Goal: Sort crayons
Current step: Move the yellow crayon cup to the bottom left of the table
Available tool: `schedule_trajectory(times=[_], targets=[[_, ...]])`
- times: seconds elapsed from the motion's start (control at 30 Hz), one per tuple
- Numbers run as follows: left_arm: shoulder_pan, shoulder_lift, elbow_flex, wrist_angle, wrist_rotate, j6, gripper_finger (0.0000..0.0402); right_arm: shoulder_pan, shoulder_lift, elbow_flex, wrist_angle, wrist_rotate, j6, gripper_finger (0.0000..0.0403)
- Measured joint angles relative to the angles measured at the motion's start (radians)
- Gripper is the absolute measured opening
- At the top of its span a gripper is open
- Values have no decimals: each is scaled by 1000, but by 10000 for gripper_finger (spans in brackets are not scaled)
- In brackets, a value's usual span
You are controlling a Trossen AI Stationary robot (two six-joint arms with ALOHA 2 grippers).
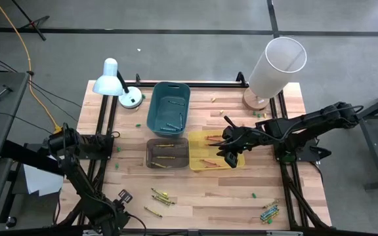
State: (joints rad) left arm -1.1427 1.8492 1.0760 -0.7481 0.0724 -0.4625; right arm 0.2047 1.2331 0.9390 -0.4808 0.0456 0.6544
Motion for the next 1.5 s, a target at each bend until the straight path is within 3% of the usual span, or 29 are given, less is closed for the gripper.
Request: schedule_trajectory(times=[0.13, 0.47, 0.73, 0.93, 1.17, 1.5], targets=[[6, 2, 0, -10, 7, -15, 6, 0, 0, 0, 0, 0, 0, 138], [50, -30, -5, -9, 20, -24, 2, 0, 0, 0, 0, 2, 0, 138], [137, -207, -4, 3, -7, -30, 1, 0, 0, 0, 0, 15, -13, 138], [222, -305, 27, 71, -42, 75, 1, 0, 0, 0, 0, 15, -34, 138], [300, -180, 162, 59, -79, 203, 1, 0, 0, 0, -17, 6, -72, 138], [278, 99, 332, 4, -94, 203, 1, 0, 0, 0, -72, 1, -131, 138]])
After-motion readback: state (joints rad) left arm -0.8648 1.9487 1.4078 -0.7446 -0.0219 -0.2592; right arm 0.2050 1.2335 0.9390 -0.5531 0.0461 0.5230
